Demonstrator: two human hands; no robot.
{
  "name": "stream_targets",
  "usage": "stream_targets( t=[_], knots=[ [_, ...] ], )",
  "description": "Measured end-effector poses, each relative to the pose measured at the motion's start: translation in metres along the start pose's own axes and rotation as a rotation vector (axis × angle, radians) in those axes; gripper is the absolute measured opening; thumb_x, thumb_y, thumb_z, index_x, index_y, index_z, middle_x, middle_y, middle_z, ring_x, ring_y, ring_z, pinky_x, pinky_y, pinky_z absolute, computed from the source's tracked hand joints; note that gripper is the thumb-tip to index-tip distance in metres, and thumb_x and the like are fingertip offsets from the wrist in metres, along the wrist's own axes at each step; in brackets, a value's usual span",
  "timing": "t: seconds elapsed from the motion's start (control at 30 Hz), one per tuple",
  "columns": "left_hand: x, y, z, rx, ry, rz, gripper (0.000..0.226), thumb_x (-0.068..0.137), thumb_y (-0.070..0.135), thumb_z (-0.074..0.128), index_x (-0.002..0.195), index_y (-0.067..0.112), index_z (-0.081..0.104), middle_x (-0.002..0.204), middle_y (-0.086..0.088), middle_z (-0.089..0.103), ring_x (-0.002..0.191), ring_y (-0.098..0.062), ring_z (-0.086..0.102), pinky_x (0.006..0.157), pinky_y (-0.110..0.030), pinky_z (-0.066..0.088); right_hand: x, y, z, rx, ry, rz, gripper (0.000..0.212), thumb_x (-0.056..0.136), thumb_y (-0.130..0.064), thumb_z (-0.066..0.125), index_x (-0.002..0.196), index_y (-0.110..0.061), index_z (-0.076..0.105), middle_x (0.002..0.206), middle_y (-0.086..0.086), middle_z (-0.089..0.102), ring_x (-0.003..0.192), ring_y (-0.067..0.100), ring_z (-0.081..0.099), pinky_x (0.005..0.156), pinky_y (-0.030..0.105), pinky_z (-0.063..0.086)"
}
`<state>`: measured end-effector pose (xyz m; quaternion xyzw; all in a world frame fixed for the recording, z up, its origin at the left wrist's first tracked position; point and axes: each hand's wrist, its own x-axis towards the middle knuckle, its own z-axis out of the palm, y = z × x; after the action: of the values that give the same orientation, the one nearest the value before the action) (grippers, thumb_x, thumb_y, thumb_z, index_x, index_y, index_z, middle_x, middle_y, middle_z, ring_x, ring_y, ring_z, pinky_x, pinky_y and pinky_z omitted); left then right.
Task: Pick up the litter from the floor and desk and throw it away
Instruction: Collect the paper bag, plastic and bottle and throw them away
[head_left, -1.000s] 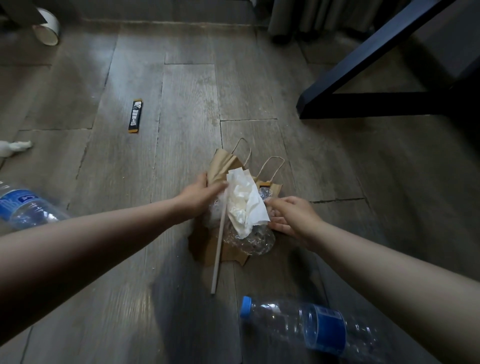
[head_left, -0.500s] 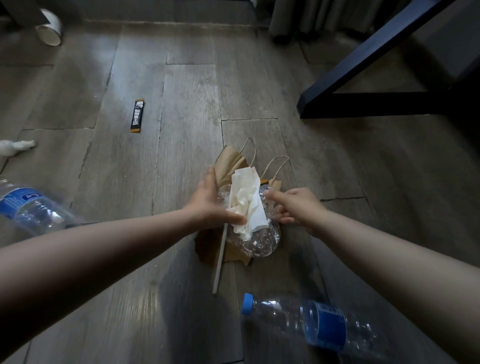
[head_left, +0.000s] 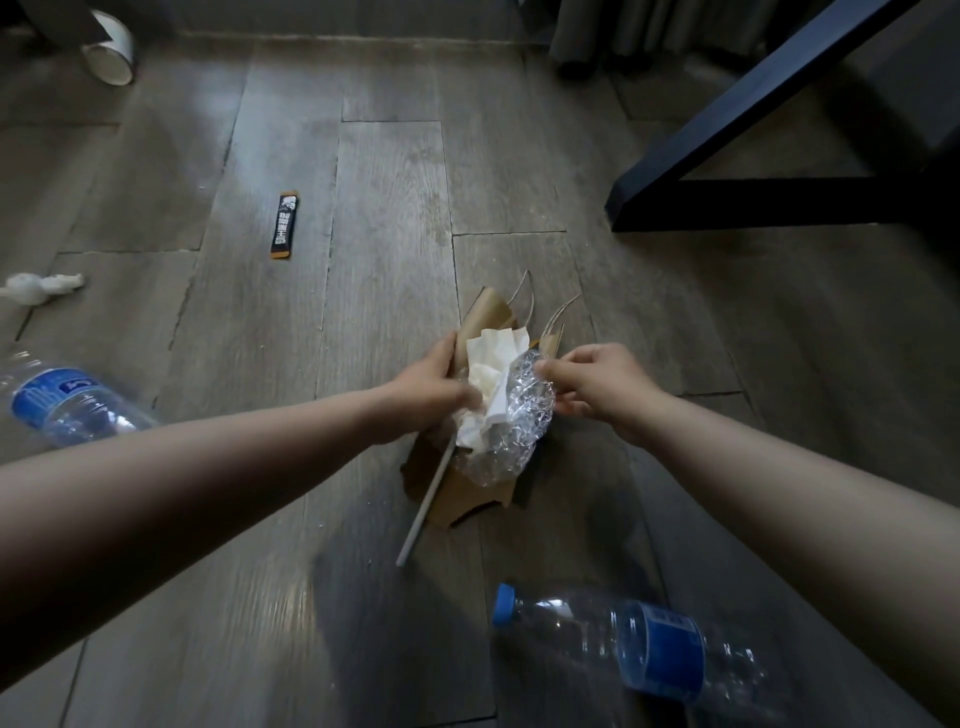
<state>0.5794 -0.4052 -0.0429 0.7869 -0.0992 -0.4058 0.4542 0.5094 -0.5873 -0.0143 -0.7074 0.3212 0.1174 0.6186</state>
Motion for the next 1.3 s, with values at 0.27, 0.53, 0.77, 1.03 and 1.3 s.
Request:
stream_targets(
  t=[0.27, 0.53, 0.77, 1.03, 1.3],
  knots=[
    [-0.006, 0.006, 0.012, 0.192, 0.059, -0.026, 0.141, 0.035, 0.07, 0.084, 0.147, 0.031, 0.009, 0.143, 0.001, 0.036, 0.13, -0.023, 0.042, 0.106, -0.043, 0.042, 0.001, 0.0, -0.004, 0.008, -0.061, 0.045, 0.015, 0.085, -0.014, 0.072, 0.084, -0.005, 0.06, 0.07, 0.006, 0.065, 0.05, 0.008, 0.062, 0.048, 0.018, 0.053],
    [-0.004, -0.005, 0.035, 0.357, 0.203, -0.036, 0.145, 0.052, 0.053, 0.086, 0.149, 0.028, -0.018, 0.151, -0.01, 0.017, 0.138, -0.033, 0.027, 0.109, -0.048, 0.037, 0.004, 0.001, 0.001, -0.076, -0.04, 0.019, 0.017, 0.085, -0.015, 0.072, 0.076, -0.01, 0.058, 0.067, 0.003, 0.062, 0.051, 0.008, 0.059, 0.046, 0.015, 0.05],
    [-0.002, -0.008, 0.033, 0.344, 0.221, -0.015, 0.139, 0.052, 0.047, 0.088, 0.15, 0.027, -0.009, 0.143, -0.01, 0.03, 0.129, -0.031, 0.04, 0.102, -0.047, 0.045, 0.004, 0.0, 0.001, -0.171, -0.032, -0.036, 0.019, 0.082, -0.015, 0.074, 0.07, -0.01, 0.06, 0.061, 0.003, 0.059, 0.042, 0.003, 0.053, 0.043, 0.016, 0.043],
    [0.004, -0.02, 0.019, 0.133, 0.224, 0.019, 0.104, 0.056, 0.028, 0.086, 0.142, 0.023, 0.029, 0.118, 0.0, 0.058, 0.105, -0.018, 0.059, 0.081, -0.029, 0.054, -0.006, -0.001, -0.011, -0.251, -0.066, -0.04, 0.022, 0.085, -0.029, 0.071, 0.097, -0.011, 0.068, 0.094, 0.008, 0.069, 0.083, 0.015, 0.057, 0.064, 0.026, 0.044],
    [-0.022, -0.02, 0.012, 0.087, 0.174, -0.101, 0.091, 0.058, 0.026, 0.086, 0.136, 0.024, 0.04, 0.102, -0.001, 0.063, 0.087, -0.016, 0.065, 0.056, -0.021, 0.052, -0.08, 0.029, -0.035, -0.648, -0.076, -0.199, 0.046, 0.081, -0.04, 0.072, 0.121, -0.024, 0.059, 0.11, -0.006, 0.064, 0.099, 0.006, 0.061, 0.085, 0.027, 0.054]
  ],
)
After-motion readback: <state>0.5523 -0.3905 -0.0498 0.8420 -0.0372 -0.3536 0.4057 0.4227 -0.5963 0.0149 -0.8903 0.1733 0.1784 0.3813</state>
